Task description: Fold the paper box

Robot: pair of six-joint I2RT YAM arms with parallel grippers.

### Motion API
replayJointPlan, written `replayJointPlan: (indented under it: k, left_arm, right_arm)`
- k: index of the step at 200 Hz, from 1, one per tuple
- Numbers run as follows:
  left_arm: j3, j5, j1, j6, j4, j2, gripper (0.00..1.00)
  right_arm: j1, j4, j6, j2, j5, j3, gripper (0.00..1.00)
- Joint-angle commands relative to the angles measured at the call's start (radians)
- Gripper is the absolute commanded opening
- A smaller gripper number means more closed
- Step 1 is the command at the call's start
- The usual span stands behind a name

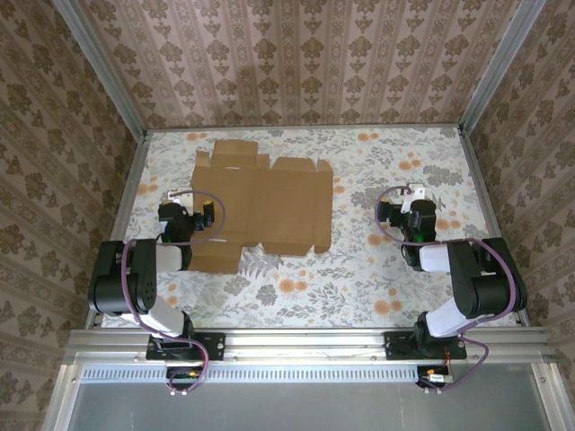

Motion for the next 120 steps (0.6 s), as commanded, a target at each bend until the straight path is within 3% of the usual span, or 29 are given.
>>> replayJointPlan:
  k: [1, 45, 91, 103, 120]
  left_arm:
    - [0.003, 0.009, 0.001, 0.014, 0.031, -0.004, 1.0]
    - [-0.022, 0.019, -0.014, 0.039, 0.074, -0.007, 1.0]
    - [-0.036, -0.053, -0.043, 0.048, 0.057, -0.062, 1.0]
    - [-0.038, -0.119, -0.064, 0.05, 0.017, -0.117, 1.0]
    - [0.001, -0.201, -0.095, 0.042, -0.156, -0.217, 1.0]
  right_arm:
    - [0.0, 0.0, -0.012, -0.001, -0.014, 0.018, 1.0]
    - [-0.004, 0.058, -0.018, -0.015, -0.046, -0.019, 1.0]
    - [-0.004, 0.031, -0.011, -0.065, -0.029, -0.026, 1.0]
    - [-0.001, -0.04, -0.015, -0.118, -0.028, -0.01, 1.0]
    - [0.004, -0.291, 0.01, -0.231, 0.0, 0.069, 1.0]
